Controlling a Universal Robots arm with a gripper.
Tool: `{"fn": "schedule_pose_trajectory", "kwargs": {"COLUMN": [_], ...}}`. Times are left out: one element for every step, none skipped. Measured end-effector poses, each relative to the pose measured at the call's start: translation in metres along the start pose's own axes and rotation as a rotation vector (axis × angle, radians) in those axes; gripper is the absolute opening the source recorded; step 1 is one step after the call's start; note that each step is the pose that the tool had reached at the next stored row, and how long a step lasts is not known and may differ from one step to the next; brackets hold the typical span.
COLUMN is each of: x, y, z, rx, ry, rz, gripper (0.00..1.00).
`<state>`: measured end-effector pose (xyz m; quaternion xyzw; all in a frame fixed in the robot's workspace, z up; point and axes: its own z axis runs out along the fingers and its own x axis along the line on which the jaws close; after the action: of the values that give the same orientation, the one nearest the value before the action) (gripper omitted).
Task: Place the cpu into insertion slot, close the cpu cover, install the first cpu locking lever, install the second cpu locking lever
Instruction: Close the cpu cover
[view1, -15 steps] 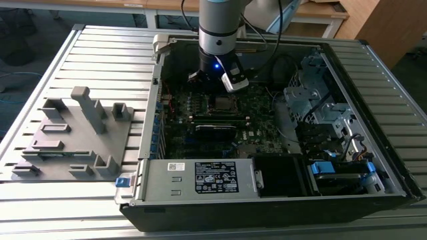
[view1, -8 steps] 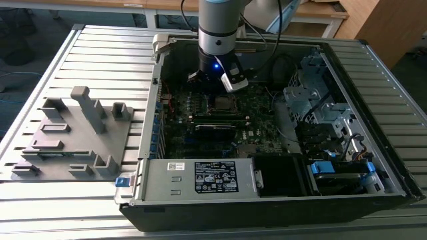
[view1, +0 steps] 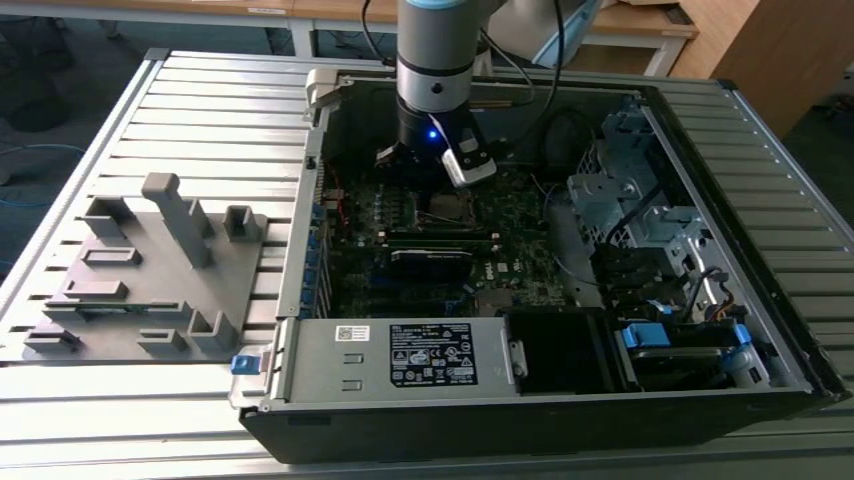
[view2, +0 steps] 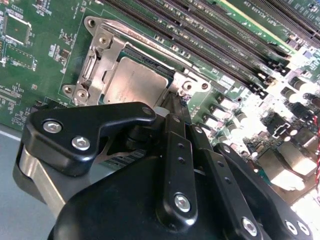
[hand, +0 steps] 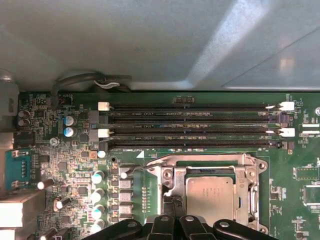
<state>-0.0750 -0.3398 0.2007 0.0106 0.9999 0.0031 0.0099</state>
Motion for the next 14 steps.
{"fn": "schedule_pose_trajectory", "kwargs": {"x": [0.0,0.0,0.0001,0.0002,0.0002,0.0001,0.0001,0.0002,0.0002,0.0002,0.0003,0.0002,0.0002,0.0002], "y": [0.0,0.0,-0.0001,-0.0002,-0.0002,-0.0001,-0.0001,-0.0001,-0.0002,-0.0002,-0.0002,-0.0002,-0.0001,-0.0001], "z": [0.0006,0.0012,0.0017,0.0022,0.0022,0.0023,0.0025,0.003,0.0035,0.0039,0.0041,0.0042,0.0044,0.0045], "rx": [-0.0001,0.0,0.0004,0.0009,0.0008,0.0006,0.0004,0.0006,0.0009,0.0011,0.001,0.001,0.0007,0.0005], "ry": [-0.0001,0.0,0.0003,0.0005,0.0005,0.0004,0.0003,0.0004,0.0007,0.0007,0.0007,0.0006,0.0004,0.0003], "rz": [0.0,0.0,0.0,0.0,0.0,0.0,0.0,0.0,0.0,0.0,0.0,0.0,0.0,0.0], "gripper": [0.1,0.1,0.1,0.1,0.1,0.1,0.1,0.1,0.1,0.1,0.1,0.1,0.1,0.1]}}
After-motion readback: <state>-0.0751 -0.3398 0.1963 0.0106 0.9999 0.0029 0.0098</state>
